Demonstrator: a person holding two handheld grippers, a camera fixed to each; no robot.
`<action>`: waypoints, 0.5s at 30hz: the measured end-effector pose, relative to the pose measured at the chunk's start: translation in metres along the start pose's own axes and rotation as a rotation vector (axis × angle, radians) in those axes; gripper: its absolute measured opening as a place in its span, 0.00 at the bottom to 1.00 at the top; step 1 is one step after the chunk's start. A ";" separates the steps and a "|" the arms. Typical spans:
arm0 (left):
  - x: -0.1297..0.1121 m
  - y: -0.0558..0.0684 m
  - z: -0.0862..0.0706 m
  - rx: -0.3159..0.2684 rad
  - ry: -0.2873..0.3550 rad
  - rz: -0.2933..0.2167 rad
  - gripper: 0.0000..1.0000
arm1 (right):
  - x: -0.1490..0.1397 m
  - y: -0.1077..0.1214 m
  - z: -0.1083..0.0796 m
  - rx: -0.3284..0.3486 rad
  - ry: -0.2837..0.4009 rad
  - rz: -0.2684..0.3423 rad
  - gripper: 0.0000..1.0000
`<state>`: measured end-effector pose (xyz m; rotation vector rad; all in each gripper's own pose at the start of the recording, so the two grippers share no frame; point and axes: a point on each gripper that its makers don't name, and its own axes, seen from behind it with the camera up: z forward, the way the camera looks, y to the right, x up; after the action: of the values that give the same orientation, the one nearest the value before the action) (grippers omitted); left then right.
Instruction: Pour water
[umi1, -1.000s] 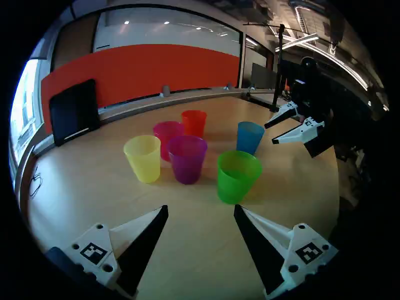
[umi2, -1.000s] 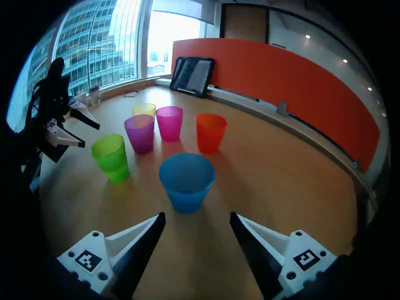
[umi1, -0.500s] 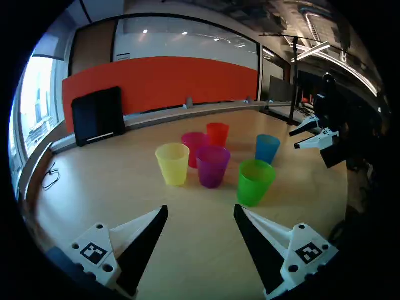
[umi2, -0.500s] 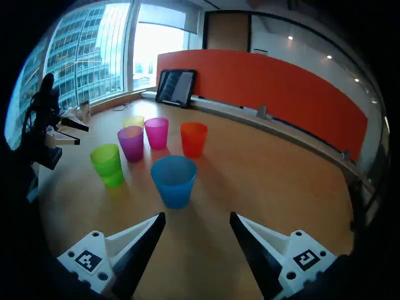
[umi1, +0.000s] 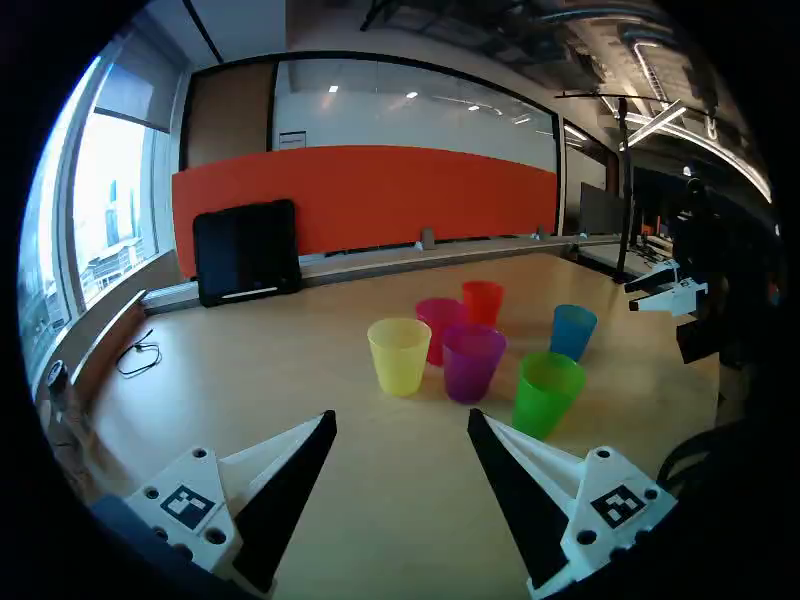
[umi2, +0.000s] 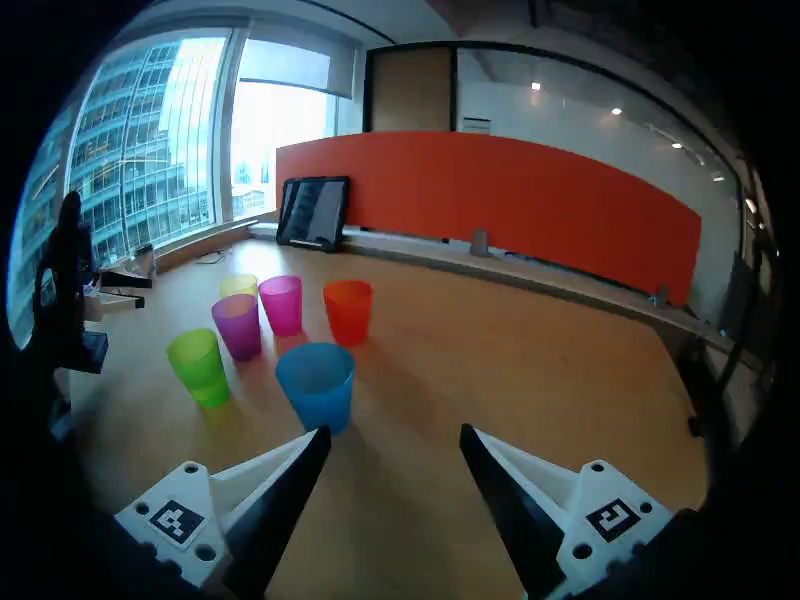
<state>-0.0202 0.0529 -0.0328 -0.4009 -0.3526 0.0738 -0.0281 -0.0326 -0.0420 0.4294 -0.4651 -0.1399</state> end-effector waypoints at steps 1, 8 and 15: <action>0.002 -0.001 -0.001 0.007 0.007 -0.001 0.98 | 0.001 0.001 -0.001 -0.005 0.007 0.003 1.00; 0.015 -0.012 -0.004 0.060 0.060 -0.014 0.98 | 0.012 0.004 -0.003 -0.042 0.056 0.013 1.00; 0.030 -0.022 -0.011 0.118 0.118 -0.017 0.98 | 0.020 0.012 -0.003 -0.104 0.103 0.019 1.00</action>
<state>0.0119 0.0325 -0.0236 -0.2835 -0.2337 0.0536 -0.0087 -0.0257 -0.0309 0.3285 -0.3586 -0.1222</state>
